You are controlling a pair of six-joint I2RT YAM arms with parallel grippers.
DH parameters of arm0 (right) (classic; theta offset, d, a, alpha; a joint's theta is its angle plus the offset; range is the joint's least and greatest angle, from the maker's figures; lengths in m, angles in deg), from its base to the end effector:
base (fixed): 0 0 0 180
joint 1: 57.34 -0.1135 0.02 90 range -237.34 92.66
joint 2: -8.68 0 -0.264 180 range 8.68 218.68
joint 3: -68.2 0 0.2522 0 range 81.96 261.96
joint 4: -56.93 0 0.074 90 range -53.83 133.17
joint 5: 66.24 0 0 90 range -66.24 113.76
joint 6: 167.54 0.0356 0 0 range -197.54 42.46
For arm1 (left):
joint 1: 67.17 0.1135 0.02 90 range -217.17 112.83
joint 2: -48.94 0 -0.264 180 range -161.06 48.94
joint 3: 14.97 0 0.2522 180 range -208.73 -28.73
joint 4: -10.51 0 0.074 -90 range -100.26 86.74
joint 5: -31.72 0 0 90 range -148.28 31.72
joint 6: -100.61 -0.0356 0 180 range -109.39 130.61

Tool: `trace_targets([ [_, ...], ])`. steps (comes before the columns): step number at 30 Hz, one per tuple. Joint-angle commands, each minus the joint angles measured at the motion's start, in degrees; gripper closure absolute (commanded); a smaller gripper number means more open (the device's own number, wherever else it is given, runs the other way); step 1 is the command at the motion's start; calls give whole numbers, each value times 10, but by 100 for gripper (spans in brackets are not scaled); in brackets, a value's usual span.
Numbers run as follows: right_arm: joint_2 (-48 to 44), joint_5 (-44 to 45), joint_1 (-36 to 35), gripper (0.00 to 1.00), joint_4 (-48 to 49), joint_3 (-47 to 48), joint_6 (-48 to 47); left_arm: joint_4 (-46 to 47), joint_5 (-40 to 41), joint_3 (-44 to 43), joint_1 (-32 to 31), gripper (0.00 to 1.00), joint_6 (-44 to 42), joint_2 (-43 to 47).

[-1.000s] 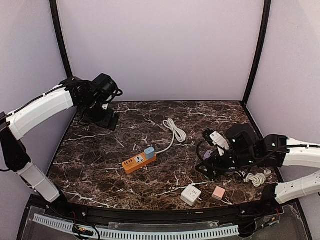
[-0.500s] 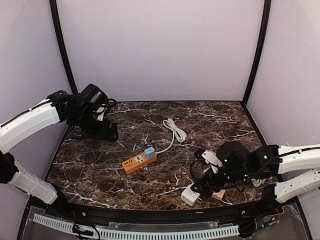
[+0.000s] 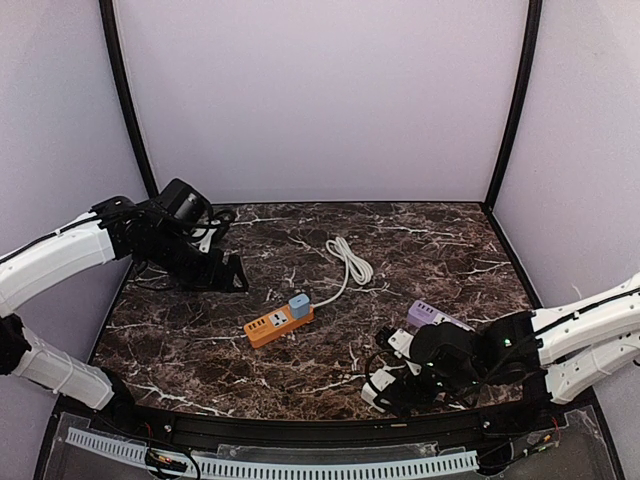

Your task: Insert the plug

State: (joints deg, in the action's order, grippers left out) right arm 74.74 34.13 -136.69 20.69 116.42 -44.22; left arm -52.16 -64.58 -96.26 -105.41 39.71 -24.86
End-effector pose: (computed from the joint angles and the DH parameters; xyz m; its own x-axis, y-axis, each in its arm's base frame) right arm 0.0464 0.2120 0.1892 -0.6454 -0.5082 -0.5703 -0.7093 0.6758 0.2004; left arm 0.2009 -0.1633 0.3101 -0.8865 0.0832 -0.4551 0.2670 0.8954 -0.3564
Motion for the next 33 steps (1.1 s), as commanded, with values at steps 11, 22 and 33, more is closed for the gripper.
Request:
trace_targets([
  [11, 31, 31, -14, 1, 82, -31, -11, 40, -51, 11, -2, 10, 1, 3],
  [22, 81, 25, -35, 6, 91, -17, -11, 42, -67, -2, -2, 13, 4, -12],
  [33, 92, 39, -39, 28, 95, -11, -13, 43, -85, -6, -2, 16, 11, -21],
])
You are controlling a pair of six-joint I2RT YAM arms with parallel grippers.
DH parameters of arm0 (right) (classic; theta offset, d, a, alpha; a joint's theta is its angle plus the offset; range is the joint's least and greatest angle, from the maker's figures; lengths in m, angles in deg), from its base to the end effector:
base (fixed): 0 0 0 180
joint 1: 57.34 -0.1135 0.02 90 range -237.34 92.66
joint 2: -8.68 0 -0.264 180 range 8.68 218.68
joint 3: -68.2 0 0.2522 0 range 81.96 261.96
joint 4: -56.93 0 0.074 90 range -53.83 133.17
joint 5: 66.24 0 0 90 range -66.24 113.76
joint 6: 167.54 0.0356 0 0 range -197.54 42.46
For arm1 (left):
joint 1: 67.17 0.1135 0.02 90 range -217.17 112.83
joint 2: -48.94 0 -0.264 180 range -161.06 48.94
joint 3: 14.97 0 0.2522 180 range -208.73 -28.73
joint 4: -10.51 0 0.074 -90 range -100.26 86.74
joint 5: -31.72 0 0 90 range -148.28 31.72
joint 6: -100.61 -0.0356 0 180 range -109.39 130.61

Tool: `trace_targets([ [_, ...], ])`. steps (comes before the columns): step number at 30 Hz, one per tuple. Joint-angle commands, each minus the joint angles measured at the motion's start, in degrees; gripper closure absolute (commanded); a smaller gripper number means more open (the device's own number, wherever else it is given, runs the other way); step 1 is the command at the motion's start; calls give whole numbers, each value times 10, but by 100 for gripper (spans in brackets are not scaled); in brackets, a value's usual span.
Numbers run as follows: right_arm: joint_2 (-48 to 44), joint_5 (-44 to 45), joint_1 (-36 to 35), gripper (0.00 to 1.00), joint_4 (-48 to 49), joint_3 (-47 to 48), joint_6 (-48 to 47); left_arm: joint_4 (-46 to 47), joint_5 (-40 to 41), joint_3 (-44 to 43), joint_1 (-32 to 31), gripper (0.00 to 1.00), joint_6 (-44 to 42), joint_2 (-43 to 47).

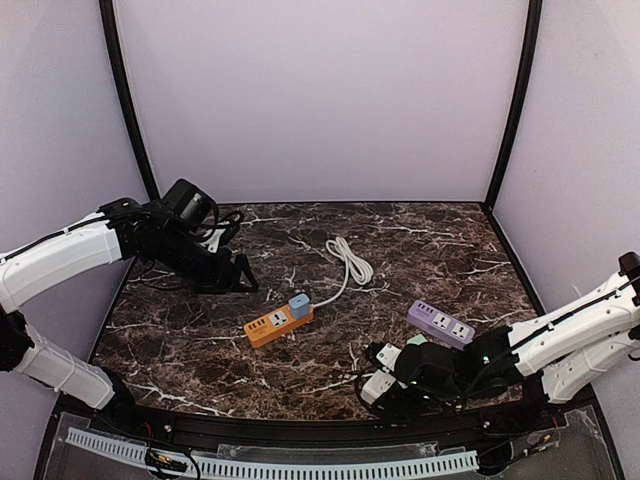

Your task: Insert the plug

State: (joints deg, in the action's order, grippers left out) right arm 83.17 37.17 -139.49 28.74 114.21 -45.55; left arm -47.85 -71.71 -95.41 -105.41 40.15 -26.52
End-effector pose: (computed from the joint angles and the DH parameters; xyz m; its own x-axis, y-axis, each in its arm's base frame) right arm 0.0397 0.2275 0.1569 -0.5981 -0.5647 -0.5687 -0.7421 0.6582 0.1267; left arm 0.2068 -0.1735 0.3038 -0.8989 0.0978 -0.4271 0.3076 0.8350 -0.4563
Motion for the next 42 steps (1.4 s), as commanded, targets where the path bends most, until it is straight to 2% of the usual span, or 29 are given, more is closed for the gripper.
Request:
trace_targets([
  [1, 6, 7, -11, 32, 15, 11, -1, 0, -17, -17, -2, 16, 7, -5],
  [7, -1, 6, -11, 53, 17, 9, -7, 5, -26, -22, -2, 16, 17, -8],
  [10, -7, 5, -11, 60, 18, 11, -11, 7, -30, -23, -2, 16, 21, -9],
  [21, -32, 43, -11, 68, 25, 37, -44, 5, -50, -25, -2, 17, 36, 3],
  [33, -53, 127, -8, 74, 69, 91, -117, -11, -80, -41, -2, 17, 54, 33],
  [42, -51, 116, 23, 82, 129, 140, -174, -1, -142, -66, -1, 16, 62, 40],
])
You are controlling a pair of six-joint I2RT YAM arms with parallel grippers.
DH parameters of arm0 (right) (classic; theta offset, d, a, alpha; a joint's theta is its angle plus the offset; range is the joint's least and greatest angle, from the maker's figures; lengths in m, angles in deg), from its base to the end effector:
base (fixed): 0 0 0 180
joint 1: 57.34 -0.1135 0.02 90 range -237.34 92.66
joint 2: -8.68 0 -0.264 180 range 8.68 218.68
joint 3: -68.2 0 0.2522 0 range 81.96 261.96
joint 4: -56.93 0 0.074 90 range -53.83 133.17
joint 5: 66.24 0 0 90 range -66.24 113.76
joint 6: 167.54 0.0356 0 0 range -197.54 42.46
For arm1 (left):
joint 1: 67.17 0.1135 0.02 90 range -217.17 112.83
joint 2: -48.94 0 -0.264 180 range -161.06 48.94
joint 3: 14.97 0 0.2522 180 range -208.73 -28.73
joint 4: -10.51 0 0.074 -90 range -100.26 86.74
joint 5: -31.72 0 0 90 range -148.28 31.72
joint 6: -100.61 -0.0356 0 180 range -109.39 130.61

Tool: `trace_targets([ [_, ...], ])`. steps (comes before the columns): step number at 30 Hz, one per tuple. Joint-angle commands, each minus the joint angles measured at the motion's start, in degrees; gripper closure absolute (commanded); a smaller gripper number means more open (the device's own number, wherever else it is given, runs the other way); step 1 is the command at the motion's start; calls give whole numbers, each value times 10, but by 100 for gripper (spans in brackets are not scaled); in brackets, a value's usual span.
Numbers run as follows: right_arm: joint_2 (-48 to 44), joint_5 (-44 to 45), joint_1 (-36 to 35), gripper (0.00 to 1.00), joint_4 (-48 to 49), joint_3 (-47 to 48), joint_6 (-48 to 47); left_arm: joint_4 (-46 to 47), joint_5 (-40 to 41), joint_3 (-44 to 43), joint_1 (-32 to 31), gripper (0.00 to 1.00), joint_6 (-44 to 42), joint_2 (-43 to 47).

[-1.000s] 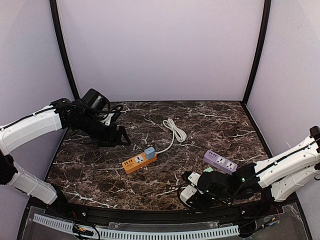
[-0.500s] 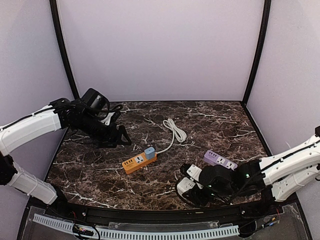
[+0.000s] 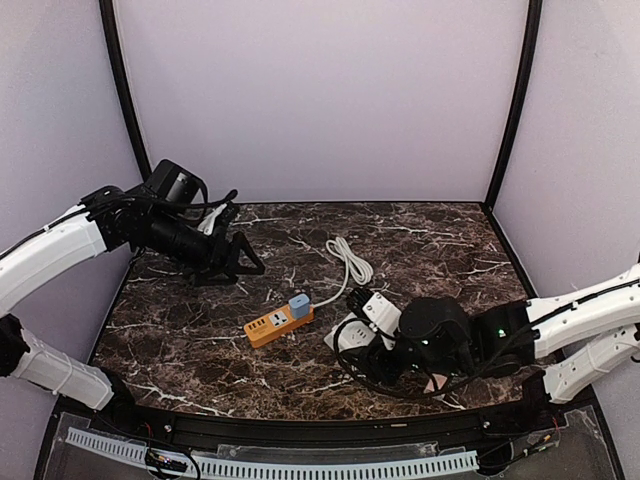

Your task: Insert the plug

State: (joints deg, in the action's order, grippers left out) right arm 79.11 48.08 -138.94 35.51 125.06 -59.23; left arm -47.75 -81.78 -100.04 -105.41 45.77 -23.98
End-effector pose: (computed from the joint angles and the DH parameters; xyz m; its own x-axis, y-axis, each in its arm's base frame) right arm 0.0531 0.2590 0.2420 -0.3473 -0.3919 -0.8520 -0.7827 0.6215 0.0332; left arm 0.1977 -0.1739 0.3421 -0.9147 0.0484 -0.4013 0.3156 0.7058 -0.6342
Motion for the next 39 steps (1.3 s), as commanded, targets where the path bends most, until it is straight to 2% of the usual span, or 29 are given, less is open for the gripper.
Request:
trace_targets([
  [1, -9, 3, 23, 83, 68, 38, -48, 0, -56, -26, -2, 16, 8, 14],
  [5, -6, -13, 41, 88, 81, 62, -80, 9, -93, -46, -2, 16, 20, 11],
  [8, -6, -35, 50, 99, 96, 77, -106, 17, -115, -61, -1, 16, 30, 8],
  [9, -7, -41, 52, 100, 99, 81, -113, 21, -120, -67, -2, 16, 36, 5],
  [22, 0, -79, 64, 100, 136, 100, -176, 146, -275, -63, -2, 16, 117, -46],
  [39, 44, -125, 69, 100, 135, 152, -216, 149, -359, -69, -59, 19, 67, -97],
])
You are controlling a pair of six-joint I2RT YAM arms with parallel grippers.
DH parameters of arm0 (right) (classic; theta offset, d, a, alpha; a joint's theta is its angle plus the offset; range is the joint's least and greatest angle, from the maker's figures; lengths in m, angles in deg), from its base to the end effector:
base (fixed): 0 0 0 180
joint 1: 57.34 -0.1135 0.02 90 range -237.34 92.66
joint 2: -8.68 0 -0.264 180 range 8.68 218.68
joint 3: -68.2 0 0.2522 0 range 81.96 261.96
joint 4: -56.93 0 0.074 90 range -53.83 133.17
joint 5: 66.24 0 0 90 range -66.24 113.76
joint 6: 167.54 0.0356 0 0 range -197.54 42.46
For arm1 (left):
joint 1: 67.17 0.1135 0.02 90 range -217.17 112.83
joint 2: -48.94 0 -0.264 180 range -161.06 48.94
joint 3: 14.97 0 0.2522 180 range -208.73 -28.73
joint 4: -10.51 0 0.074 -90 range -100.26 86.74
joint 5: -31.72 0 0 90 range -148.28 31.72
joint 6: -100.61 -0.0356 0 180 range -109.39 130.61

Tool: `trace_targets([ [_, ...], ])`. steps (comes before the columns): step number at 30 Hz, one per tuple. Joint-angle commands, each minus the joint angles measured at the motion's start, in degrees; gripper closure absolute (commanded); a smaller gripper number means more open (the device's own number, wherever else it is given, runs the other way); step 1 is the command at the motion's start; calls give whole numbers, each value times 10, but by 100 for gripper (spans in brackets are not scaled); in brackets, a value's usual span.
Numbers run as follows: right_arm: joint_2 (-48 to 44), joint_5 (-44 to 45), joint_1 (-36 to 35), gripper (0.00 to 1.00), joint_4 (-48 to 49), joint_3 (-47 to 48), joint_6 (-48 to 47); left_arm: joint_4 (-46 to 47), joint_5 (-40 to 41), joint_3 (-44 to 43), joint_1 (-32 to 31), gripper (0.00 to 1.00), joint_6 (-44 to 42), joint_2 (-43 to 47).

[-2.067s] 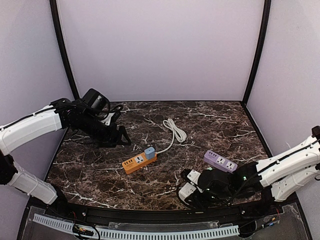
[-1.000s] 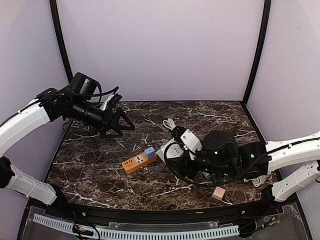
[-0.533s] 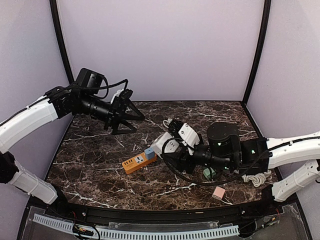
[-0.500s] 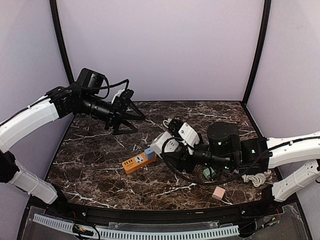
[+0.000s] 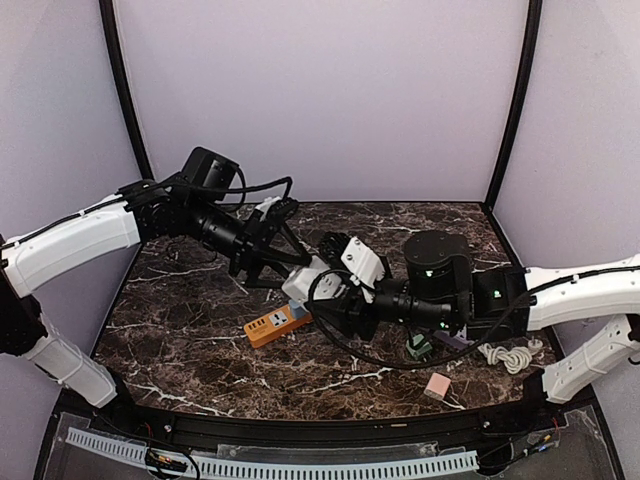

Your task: Insert the plug

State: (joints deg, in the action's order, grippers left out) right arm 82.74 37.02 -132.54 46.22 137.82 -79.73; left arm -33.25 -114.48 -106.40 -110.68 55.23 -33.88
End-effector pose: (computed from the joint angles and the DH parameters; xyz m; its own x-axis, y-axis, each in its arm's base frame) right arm 0.0855 0.2916 0.3194 -0.0329 -0.2702 -0.9622 -0.8864 0.4527 -0.0968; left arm 0.2067 -0.2370 0.3592 -0.9123 0.3273 -0.2459 0.3301 0.2326 -0.9148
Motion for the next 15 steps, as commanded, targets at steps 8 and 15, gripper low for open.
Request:
trace_targets([
  [8, 17, -32, 4, 100, 15, 39, -18, -62, -31, -22, -8, 24, -80, -10],
  [15, 25, -38, 5, 100, 4, 47, -16, -91, -20, -36, -15, 27, -103, -22],
])
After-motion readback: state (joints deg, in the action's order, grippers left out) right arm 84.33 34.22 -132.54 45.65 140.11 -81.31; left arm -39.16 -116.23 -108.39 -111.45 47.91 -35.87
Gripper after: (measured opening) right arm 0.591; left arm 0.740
